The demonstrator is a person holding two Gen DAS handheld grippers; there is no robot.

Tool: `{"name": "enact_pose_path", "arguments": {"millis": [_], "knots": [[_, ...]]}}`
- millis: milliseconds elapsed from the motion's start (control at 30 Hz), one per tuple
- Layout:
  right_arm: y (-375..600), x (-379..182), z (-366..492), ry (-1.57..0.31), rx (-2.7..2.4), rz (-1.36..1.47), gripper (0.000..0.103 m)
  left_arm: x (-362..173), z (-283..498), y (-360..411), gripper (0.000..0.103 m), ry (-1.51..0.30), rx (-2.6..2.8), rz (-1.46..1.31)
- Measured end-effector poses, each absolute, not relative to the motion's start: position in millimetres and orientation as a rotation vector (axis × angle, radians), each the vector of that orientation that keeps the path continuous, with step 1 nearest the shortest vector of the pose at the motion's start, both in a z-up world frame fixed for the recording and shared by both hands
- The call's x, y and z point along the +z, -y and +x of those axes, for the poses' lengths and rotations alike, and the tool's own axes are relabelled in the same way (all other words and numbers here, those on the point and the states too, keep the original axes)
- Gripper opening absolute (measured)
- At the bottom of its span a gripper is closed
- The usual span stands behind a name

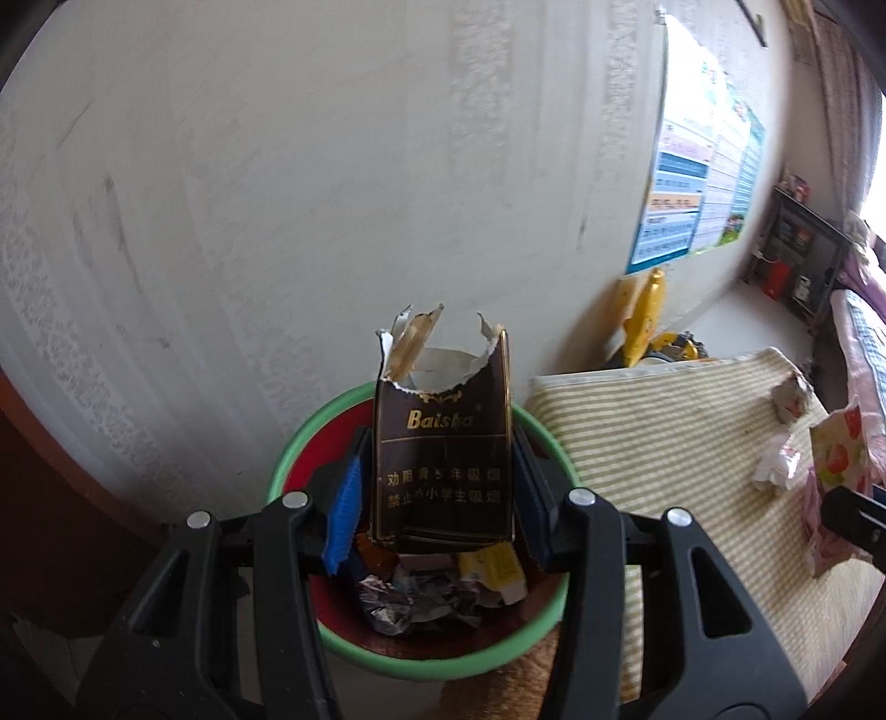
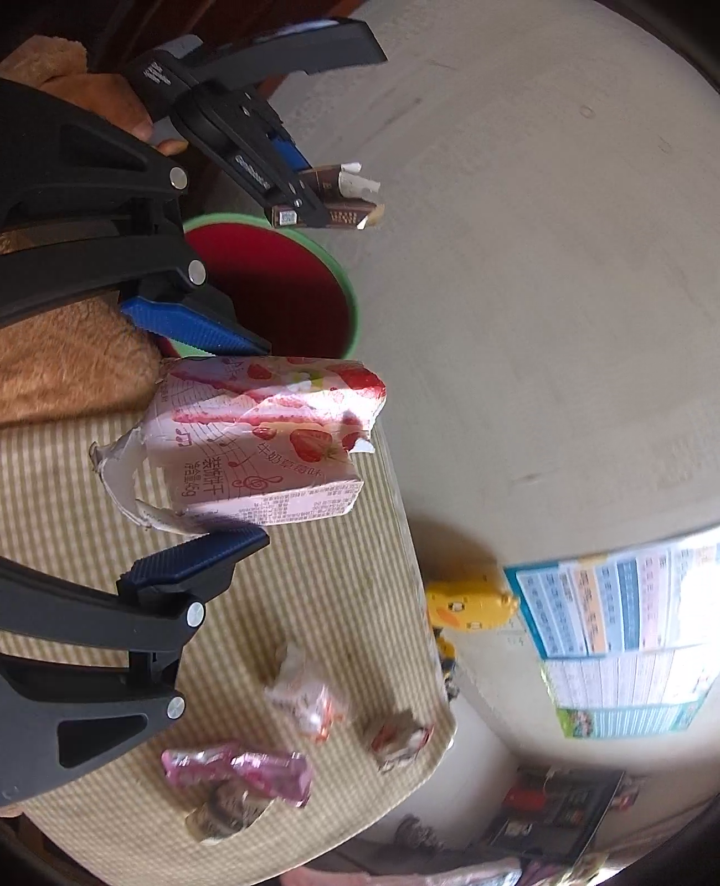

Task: Collect trash
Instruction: 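Carry the cigarette box to the bucket with left tool while right tool carries the packet, then open both tools to drop the cigarette box and strawberry packet into the bucket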

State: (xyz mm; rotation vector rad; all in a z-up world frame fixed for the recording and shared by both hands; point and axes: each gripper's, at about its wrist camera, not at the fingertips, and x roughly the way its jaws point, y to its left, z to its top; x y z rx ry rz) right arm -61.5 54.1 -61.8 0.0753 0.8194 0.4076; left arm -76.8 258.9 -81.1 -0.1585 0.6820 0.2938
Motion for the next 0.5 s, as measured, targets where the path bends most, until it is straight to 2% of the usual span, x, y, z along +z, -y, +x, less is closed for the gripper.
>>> {"name": "enact_pose_path", "arguments": {"millis": [500], "knots": [[-122.5,-71.5,-38.8,-0.849,0.523,0.022,0.060,-100.0,-85.0,-300.8,0.046,-0.720,0.390,-0.178]]}}
